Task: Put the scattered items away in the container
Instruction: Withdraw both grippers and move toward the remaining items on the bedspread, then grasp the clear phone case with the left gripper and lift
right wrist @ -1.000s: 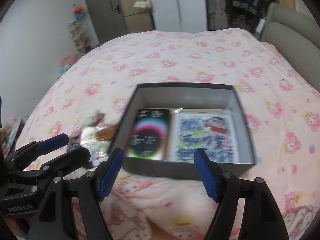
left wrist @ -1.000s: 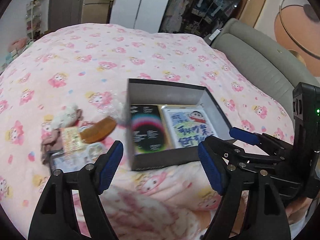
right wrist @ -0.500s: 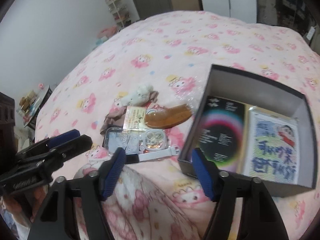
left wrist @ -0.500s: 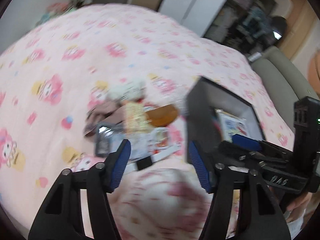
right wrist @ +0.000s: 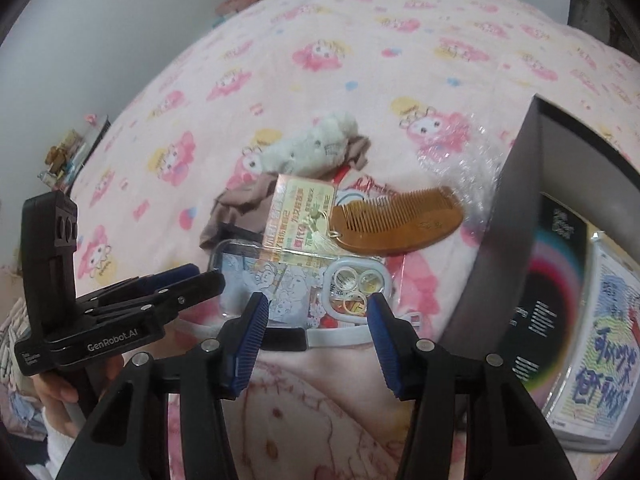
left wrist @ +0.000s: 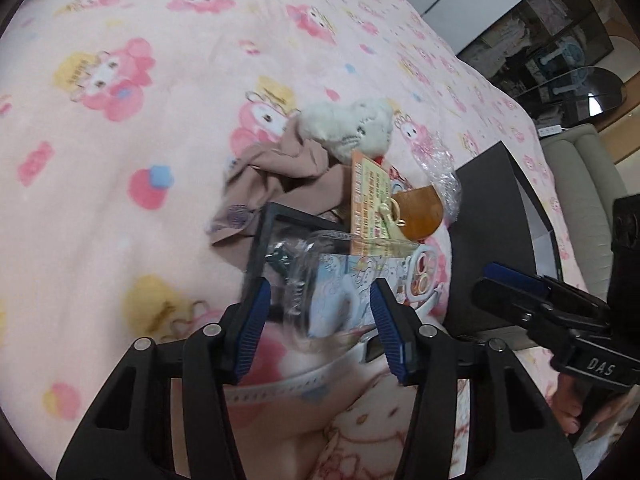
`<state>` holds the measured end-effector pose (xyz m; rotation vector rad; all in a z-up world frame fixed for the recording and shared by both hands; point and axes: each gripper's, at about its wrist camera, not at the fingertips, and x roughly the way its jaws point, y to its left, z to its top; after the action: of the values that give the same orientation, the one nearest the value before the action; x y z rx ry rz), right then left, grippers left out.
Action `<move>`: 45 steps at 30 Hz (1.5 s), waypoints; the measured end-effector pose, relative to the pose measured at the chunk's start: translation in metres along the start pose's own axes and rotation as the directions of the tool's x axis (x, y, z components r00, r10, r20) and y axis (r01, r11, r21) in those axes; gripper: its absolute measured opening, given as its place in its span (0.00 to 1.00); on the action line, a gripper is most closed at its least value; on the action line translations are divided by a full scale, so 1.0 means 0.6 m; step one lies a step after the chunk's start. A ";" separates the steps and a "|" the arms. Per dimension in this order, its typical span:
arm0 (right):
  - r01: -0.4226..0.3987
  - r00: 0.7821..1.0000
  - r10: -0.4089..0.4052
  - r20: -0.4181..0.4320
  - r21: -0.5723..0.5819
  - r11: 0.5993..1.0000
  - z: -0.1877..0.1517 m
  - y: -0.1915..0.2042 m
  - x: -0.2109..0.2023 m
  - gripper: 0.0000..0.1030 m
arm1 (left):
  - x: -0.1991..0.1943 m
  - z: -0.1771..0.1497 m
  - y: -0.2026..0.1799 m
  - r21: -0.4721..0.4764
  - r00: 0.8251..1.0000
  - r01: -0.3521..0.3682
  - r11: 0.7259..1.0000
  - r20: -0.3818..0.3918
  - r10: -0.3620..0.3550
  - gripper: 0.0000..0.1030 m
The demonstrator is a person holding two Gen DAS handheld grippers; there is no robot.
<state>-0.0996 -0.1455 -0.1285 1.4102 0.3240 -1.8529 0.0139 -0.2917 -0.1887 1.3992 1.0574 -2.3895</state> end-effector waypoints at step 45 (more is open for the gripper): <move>-0.148 0.982 0.142 0.123 0.041 0.988 0.035 -0.005 -0.097 0.41 | -0.184 0.003 -0.057 0.037 0.980 0.041 0.998 0.194 -0.047 0.35</move>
<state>-0.1113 -0.1321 -0.0693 1.3129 0.1124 -1.8269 0.0563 -0.2892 -0.0812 1.1331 1.0131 -2.5238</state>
